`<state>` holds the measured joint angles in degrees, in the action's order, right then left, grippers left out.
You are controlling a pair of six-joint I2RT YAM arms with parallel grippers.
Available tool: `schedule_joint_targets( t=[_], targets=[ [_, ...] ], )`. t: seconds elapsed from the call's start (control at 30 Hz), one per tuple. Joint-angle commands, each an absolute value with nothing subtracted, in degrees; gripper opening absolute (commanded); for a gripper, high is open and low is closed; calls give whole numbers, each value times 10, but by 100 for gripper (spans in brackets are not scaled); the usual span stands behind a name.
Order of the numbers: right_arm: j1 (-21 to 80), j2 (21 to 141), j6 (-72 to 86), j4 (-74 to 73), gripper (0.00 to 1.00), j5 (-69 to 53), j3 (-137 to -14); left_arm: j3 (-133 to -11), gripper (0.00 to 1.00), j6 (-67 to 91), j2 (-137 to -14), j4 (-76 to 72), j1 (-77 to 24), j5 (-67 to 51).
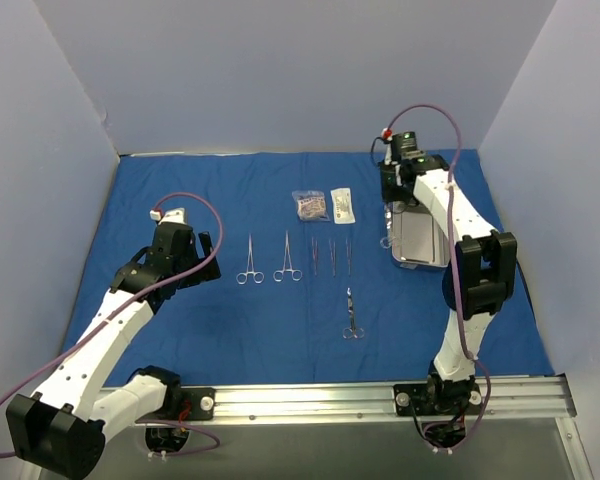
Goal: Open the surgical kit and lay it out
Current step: Place the medical item in the surgical kit.
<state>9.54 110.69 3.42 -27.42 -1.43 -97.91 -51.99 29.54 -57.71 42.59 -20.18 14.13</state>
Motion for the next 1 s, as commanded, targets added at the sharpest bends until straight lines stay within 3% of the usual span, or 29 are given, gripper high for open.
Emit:
schedule_joint_targets(
  t=[0.0,0.4,0.97],
  targets=[
    [165,1036,133,-308,0,21,-921,-536,94,292,-581,400,-199,142],
    [399,971,363,-240,0,86,-733,-538,94,291,-591,390,-199,146],
    [461,1019,428,-233,0,108,-687,-537,94,288,-595,395,-199,148]
  ],
)
